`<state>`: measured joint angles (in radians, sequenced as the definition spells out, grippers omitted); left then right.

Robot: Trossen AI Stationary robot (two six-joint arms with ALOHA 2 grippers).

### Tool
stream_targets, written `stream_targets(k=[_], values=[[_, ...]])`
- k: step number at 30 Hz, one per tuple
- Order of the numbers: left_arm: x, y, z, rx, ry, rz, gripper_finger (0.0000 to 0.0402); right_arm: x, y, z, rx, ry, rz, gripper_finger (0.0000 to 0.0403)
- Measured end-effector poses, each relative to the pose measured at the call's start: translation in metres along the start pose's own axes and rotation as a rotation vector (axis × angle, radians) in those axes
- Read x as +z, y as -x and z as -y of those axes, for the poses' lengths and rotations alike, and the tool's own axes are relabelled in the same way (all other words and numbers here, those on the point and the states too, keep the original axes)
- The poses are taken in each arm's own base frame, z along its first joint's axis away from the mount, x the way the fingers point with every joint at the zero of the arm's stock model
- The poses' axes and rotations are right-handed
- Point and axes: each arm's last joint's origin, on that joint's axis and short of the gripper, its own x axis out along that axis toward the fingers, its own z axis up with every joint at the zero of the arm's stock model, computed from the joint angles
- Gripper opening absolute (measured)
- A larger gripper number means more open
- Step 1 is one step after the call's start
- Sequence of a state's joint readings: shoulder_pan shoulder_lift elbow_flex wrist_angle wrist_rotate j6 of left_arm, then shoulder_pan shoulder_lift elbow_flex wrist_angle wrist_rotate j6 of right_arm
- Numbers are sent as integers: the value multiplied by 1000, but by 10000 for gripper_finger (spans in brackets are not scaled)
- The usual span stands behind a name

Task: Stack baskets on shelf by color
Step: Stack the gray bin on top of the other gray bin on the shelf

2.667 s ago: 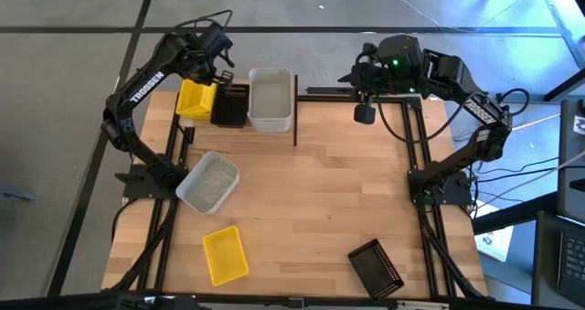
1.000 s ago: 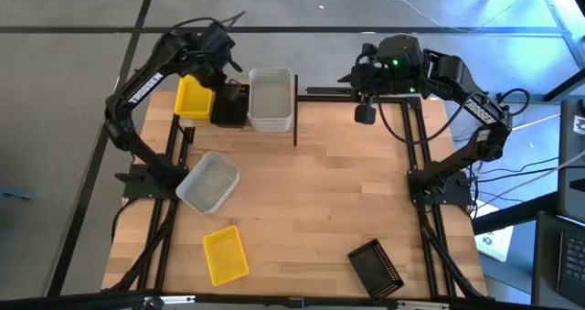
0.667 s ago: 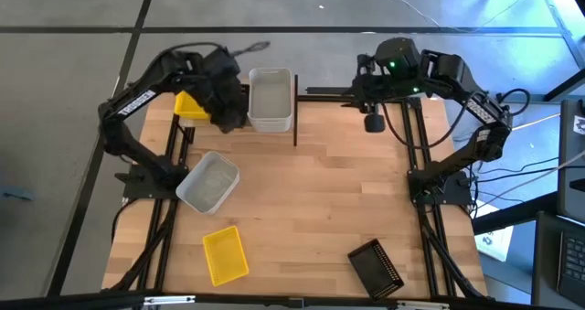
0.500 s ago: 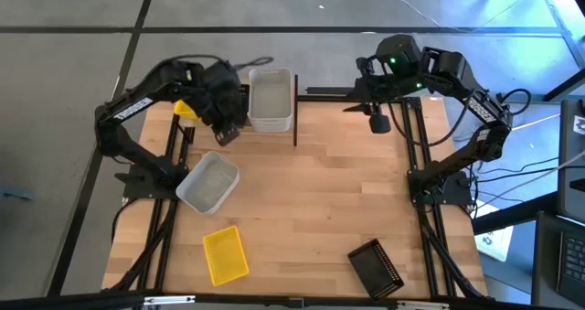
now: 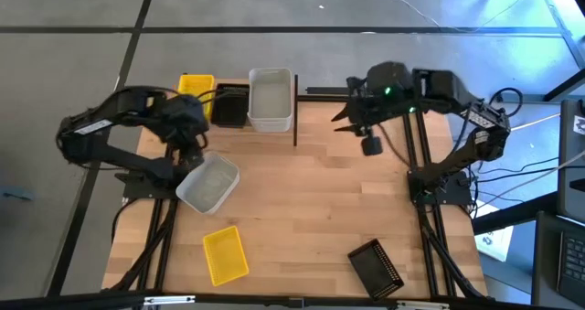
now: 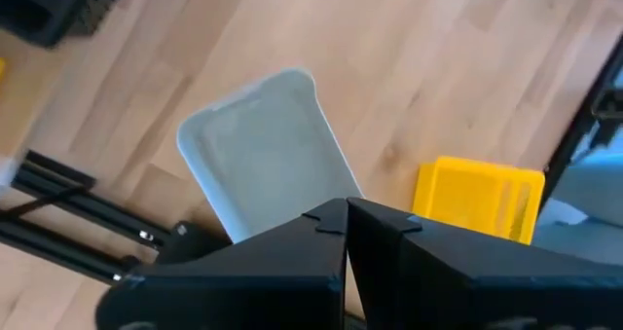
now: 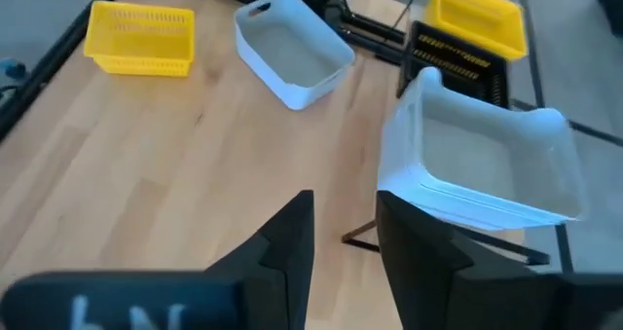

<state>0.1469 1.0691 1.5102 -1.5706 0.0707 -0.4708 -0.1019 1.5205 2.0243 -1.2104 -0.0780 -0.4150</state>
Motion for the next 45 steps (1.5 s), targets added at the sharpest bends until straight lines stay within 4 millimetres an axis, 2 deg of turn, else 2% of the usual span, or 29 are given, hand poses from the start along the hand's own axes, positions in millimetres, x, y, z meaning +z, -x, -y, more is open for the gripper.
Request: stream_targets(k=[8,14,17,22,29,34,39,45], values=[[-29,9,-7,-54,-49,48,0,18,-55,-28,-22,-224,-91,113],[-36,7,-8,-65,-93,39,0,24,-88,-49,79,-177,-144,113],[-35,7,-8,-65,-94,39,0,24,-96,-53,102,-233,-160,113],[-32,4,-6,-49,-93,28,9,24,-107,-54,96,-343,-187,113],[-32,-4,-7,-2,-90,-2,55,27,-135,-46,46,-337,-156,113],[-37,-29,-13,99,-123,-63,65,27,-164,-41,42,-277,-133,113],[-46,-49,-20,131,-227,-144,65,23,-198,-24,63,-284,-87,113],[-53,-54,-24,135,-274,-156,66,19,-241,-12,71,-223,-13,113]])
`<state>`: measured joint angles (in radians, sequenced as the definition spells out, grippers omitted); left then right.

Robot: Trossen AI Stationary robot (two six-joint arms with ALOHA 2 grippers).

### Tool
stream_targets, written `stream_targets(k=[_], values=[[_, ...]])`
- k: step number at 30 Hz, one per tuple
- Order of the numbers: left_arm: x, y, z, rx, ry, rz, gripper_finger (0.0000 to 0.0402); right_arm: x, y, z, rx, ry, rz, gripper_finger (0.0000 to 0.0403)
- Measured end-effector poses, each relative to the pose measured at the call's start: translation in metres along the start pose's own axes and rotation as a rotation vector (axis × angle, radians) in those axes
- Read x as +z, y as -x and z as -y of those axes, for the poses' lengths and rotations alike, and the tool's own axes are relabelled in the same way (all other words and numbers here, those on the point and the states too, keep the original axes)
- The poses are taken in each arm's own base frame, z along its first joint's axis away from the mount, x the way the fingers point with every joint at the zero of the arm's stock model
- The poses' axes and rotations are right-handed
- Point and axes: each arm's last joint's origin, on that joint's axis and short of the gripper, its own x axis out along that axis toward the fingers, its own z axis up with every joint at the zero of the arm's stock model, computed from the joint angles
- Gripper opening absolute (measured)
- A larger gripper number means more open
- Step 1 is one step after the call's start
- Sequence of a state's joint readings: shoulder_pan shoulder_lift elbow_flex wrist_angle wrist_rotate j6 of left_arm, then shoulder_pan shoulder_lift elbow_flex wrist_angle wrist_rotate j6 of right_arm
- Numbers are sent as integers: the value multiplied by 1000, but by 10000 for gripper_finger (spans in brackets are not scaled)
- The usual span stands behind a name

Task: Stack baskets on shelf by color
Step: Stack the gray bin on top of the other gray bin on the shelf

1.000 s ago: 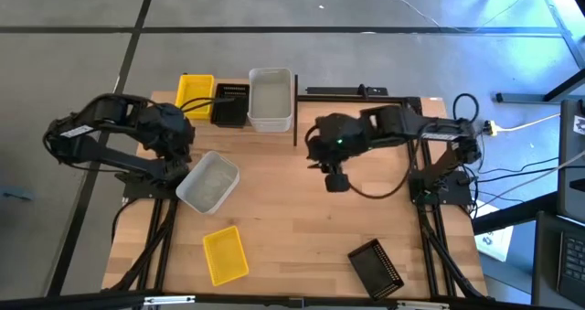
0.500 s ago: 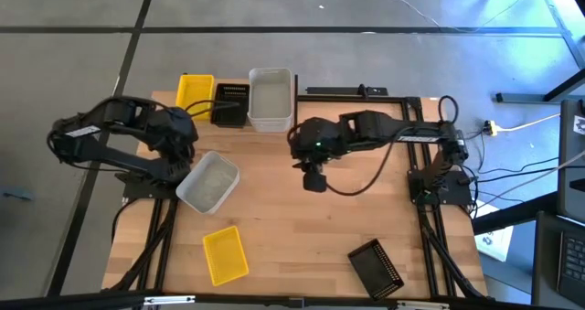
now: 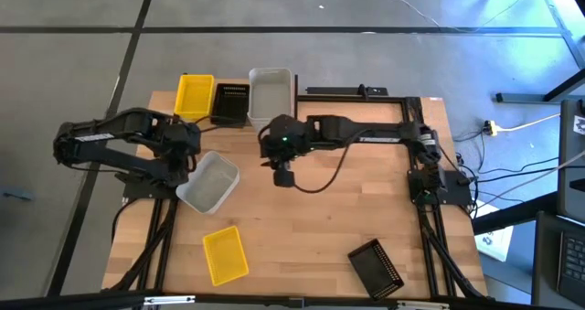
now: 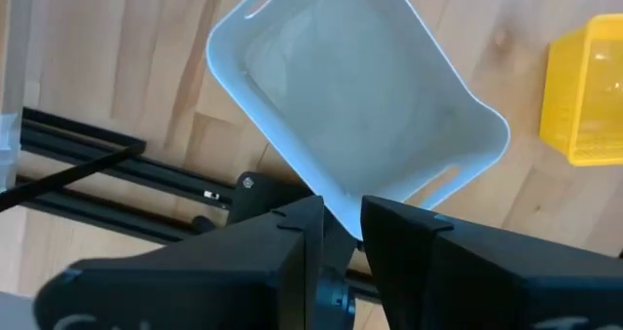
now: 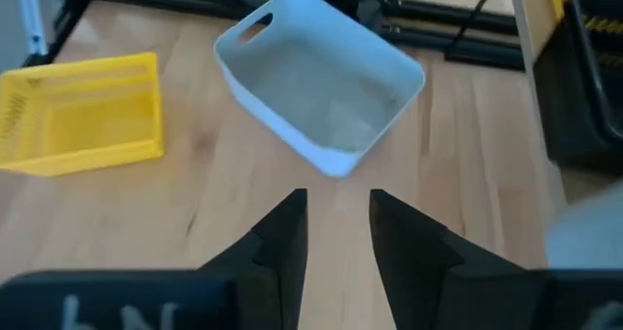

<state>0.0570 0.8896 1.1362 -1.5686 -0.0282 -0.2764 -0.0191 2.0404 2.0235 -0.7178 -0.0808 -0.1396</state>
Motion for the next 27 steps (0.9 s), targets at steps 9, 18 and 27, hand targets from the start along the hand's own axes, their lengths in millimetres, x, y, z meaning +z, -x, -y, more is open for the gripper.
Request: stream_targets(k=[9,18,27], values=[[-19,12,-6,-18,4,92,66,-19,-75,4,-3,107,13,113],[-33,19,-10,-35,6,161,66,-29,-123,-6,92,335,122,113],[-34,20,-11,-38,8,177,66,-41,-148,-3,130,516,178,113]])
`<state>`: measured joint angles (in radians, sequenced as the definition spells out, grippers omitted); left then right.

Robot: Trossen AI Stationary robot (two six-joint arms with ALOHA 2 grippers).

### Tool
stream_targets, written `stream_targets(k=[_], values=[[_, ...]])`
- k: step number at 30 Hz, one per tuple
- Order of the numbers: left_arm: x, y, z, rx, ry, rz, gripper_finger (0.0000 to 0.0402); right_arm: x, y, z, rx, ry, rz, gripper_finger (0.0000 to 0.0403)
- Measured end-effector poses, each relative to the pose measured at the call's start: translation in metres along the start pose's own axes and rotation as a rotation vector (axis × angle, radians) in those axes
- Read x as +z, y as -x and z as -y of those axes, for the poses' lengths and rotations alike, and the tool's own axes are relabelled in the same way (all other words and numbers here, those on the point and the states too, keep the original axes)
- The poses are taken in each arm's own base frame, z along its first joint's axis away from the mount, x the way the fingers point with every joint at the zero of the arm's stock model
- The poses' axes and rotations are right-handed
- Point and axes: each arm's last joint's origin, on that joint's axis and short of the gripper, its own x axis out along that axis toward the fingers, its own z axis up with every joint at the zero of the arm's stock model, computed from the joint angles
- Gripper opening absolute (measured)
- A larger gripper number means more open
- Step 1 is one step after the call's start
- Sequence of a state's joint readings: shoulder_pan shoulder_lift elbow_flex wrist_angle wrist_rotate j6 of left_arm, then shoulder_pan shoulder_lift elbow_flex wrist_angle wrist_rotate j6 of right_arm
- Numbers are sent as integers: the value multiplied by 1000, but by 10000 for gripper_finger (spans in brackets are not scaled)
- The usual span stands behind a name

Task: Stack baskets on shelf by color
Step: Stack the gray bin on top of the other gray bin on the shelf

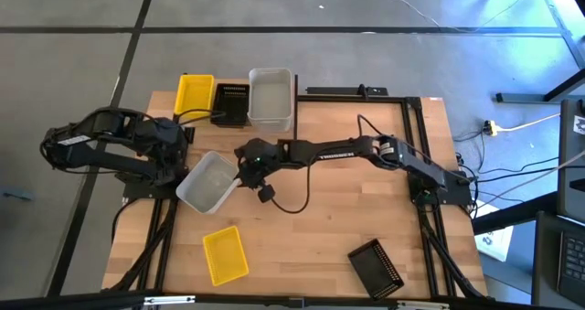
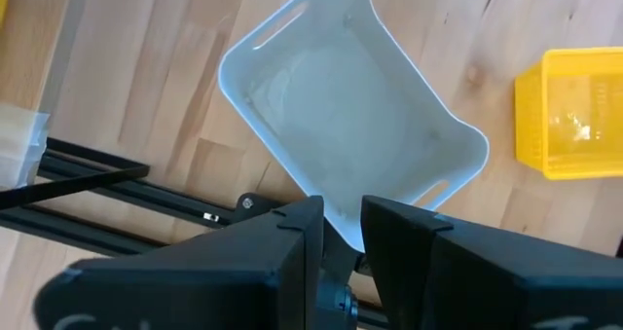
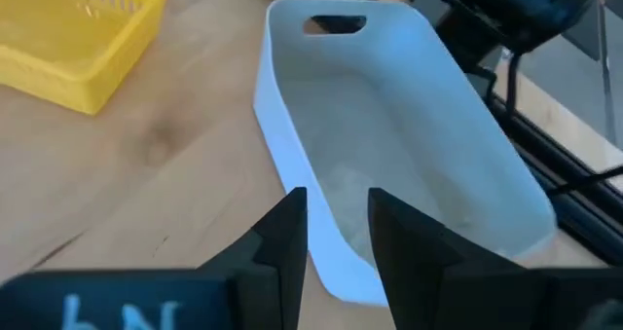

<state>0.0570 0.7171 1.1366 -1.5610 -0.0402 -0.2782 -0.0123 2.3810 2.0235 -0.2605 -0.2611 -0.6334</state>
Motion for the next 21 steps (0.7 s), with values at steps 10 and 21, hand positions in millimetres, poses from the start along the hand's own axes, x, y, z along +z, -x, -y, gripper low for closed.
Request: stream_targets(k=[10,21], values=[[1,0,0,-3,7,10,66,-11,-20,-3,-19,28,54,113],[5,0,1,-14,36,46,66,-20,-31,-6,-32,128,46,113]])
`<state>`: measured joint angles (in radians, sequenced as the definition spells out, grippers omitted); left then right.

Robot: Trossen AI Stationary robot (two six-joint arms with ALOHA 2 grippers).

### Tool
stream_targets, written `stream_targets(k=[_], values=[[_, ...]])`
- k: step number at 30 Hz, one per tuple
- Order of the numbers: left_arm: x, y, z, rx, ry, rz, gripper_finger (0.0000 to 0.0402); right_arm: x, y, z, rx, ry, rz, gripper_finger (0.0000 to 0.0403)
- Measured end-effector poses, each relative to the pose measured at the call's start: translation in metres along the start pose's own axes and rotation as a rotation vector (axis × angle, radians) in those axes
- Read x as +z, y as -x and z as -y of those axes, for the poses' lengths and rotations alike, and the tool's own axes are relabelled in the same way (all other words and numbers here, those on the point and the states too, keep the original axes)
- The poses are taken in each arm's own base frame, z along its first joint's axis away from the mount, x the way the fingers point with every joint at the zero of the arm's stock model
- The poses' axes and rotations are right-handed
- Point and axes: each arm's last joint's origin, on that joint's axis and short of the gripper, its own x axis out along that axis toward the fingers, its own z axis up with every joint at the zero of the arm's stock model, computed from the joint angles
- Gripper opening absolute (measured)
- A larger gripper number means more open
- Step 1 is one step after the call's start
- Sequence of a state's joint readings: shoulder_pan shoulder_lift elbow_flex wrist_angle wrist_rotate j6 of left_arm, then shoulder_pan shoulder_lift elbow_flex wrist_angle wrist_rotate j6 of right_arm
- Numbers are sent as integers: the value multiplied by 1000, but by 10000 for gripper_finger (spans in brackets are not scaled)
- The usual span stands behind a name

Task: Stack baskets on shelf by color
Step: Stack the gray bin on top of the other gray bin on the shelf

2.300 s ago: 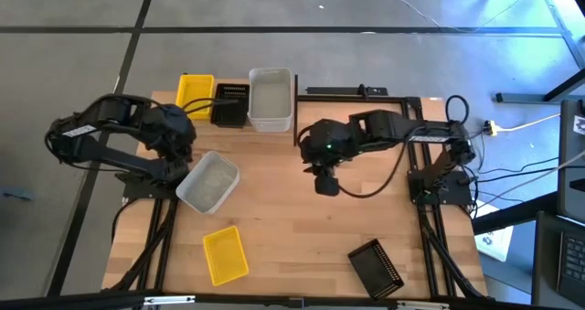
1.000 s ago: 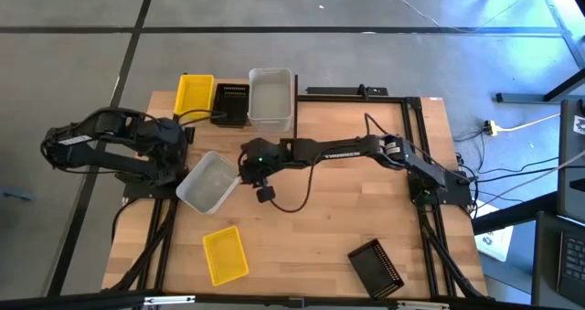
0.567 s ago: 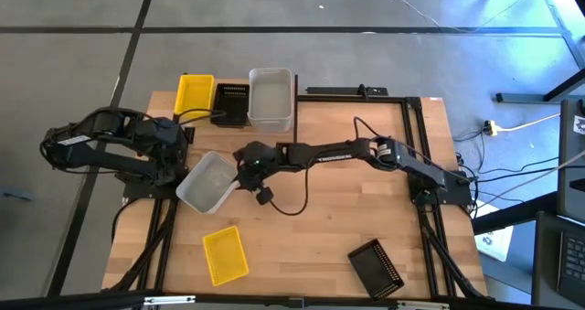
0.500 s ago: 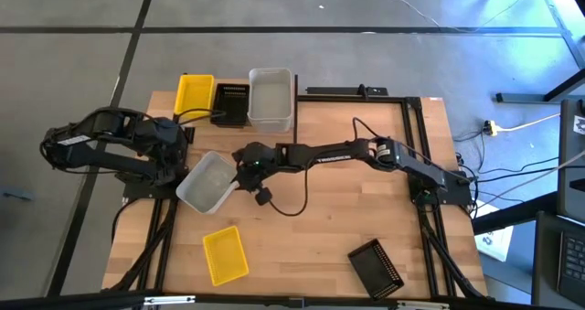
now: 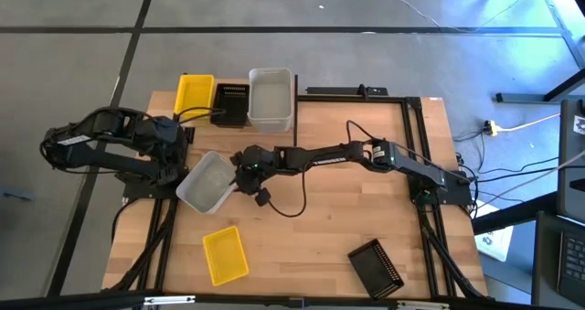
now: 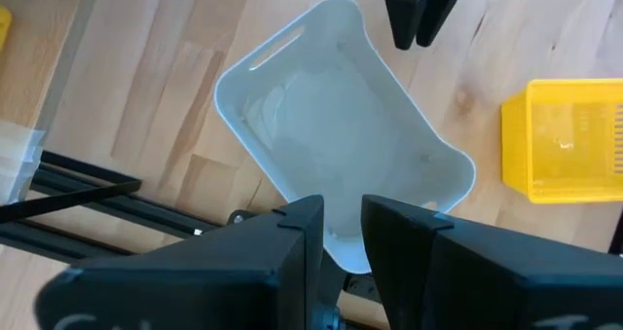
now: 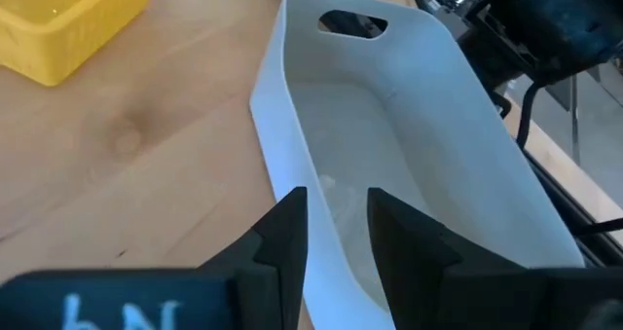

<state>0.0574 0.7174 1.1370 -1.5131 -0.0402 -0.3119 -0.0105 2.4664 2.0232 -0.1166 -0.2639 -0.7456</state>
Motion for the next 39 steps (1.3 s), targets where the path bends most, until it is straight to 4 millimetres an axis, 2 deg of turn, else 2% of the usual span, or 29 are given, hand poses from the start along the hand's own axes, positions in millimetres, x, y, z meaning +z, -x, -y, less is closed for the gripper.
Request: stream_targets(k=[16,29,34,39], values=[[1,0,0,-2,22,6,66,-11,-9,-1,-77,-3,-60,113],[1,0,0,-2,26,6,66,-25,-10,-13,49,-41,-149,113],[1,0,0,-2,26,6,66,-22,-10,-11,34,-11,-128,113],[1,0,0,-2,26,6,66,-1,-7,0,-10,120,-51,113]])
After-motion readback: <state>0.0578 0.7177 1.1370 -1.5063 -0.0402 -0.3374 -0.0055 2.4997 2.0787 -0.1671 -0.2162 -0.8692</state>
